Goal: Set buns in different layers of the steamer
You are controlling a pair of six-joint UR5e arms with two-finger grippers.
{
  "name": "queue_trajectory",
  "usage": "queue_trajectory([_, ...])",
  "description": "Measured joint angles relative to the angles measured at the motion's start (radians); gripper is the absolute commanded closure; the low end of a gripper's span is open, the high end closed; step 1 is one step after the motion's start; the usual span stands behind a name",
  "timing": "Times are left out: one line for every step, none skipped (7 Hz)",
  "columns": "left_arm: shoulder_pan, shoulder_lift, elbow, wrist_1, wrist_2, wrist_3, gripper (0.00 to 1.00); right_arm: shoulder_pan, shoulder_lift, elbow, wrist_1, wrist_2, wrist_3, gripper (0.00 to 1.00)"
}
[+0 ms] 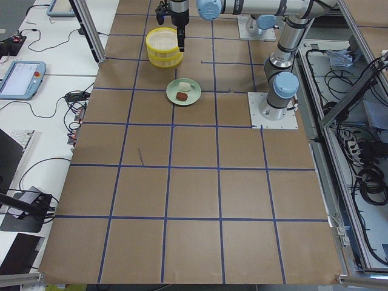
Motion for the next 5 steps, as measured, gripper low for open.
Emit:
queue_trajectory([0.002,0.000,0.002,0.007,0.000,0.000,0.00,0.001,0.000,0.000,0.000,0.000,0.000,0.00])
queue_trajectory([0.003,0.000,0.003,0.019,0.000,0.001,0.00,0.001,0.000,0.000,-0.001,0.000,0.000,0.00])
queue_trajectory([0.005,-0.001,0.003,0.026,0.001,0.001,0.00,0.001,0.000,0.000,-0.001,0.000,0.000,0.00])
queue_trajectory([0.006,-0.001,0.003,0.033,0.002,0.003,0.00,0.003,0.000,-0.003,-0.003,0.000,0.002,0.00])
queue_trajectory([0.007,-0.004,0.002,0.051,0.002,0.007,0.00,0.006,-0.001,-0.008,-0.008,0.003,0.006,0.00])
